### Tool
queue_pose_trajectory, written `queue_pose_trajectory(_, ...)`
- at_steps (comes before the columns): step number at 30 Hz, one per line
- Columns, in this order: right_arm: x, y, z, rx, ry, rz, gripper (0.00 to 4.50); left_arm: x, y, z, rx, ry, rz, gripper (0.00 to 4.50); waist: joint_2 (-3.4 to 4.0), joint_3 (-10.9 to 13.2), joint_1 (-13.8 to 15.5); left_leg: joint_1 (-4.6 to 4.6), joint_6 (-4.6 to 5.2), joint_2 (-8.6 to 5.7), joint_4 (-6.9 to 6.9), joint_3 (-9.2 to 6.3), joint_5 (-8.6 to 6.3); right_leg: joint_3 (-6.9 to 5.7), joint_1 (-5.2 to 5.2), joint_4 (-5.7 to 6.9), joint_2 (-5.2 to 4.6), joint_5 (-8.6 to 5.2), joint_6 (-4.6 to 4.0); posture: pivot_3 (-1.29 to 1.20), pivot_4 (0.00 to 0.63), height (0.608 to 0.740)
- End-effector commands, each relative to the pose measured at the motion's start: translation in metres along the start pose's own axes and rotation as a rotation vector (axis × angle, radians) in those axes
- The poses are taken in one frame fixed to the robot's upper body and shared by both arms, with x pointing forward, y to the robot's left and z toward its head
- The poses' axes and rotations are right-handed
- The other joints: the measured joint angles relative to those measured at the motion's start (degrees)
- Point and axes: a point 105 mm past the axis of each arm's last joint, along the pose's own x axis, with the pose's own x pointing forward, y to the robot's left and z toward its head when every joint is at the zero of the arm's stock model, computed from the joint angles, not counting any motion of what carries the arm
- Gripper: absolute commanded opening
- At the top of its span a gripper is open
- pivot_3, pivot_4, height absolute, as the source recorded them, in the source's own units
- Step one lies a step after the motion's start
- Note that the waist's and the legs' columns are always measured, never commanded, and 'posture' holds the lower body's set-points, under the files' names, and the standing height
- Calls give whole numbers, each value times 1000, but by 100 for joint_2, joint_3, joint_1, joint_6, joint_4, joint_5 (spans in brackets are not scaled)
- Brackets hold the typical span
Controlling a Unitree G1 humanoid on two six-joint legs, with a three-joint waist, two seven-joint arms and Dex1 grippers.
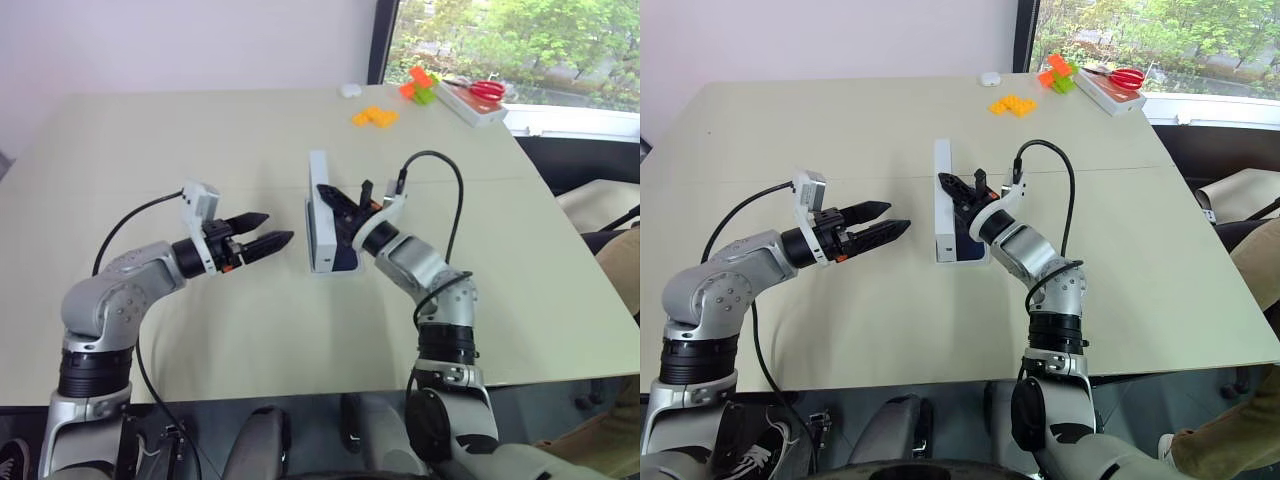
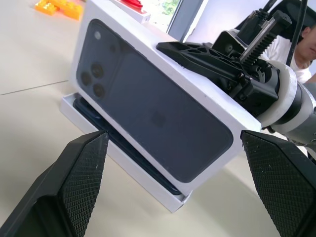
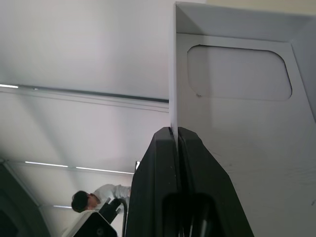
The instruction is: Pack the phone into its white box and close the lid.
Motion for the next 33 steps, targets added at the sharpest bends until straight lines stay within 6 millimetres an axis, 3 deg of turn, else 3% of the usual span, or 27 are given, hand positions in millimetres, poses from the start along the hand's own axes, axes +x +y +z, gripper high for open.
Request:
queue_pose_trajectory(1,17,25,-22,46,49,117,68,3,-8,10,29,-41,-23,4500,0,0,-1,0,0,0,0,0,0,0,0,0,0,0,0,0,150,740)
queue_pose_trajectory(7,20,29,-45,69,118,158,68,3,-6,9,17,-54,3,4500,0,0,-6,-1,0,0,0,0,0,0,0,-2,0,-1,1,0,150,740)
queue_pose_trajectory(13,24,24,-47,94,103,138,68,3,-4,9,-8,-61,12,4500,0,0,0,-1,0,0,-1,-1,0,0,0,-2,0,-1,1,0,150,740)
queue_pose_trajectory(16,25,8,-44,89,83,79,68,4,-6,7,-23,-54,4,4500,0,0,0,-1,0,0,-1,0,0,0,0,-3,-1,-1,2,0,150,740)
queue_pose_trajectory(20,22,-16,-36,61,40,-18,0,4,-2,3,-59,-54,27,2691,-1,-1,0,1,1,0,-1,0,-1,0,1,-4,-1,-2,3,0,150,740)
queue_pose_trajectory(25,17,-23,-31,23,36,-47,0,7,3,1,-51,-55,62,61,-2,-2,8,14,0,0,0,0,0,0,12,-3,0,-3,4,0,150,740)
queue_pose_trajectory(33,8,-28,-25,-10,20,-63,0,19,8,-6,-40,-56,98,61,-1,-4,15,15,0,0,1,0,0,2,15,-4,1,-5,6,0,150,740)
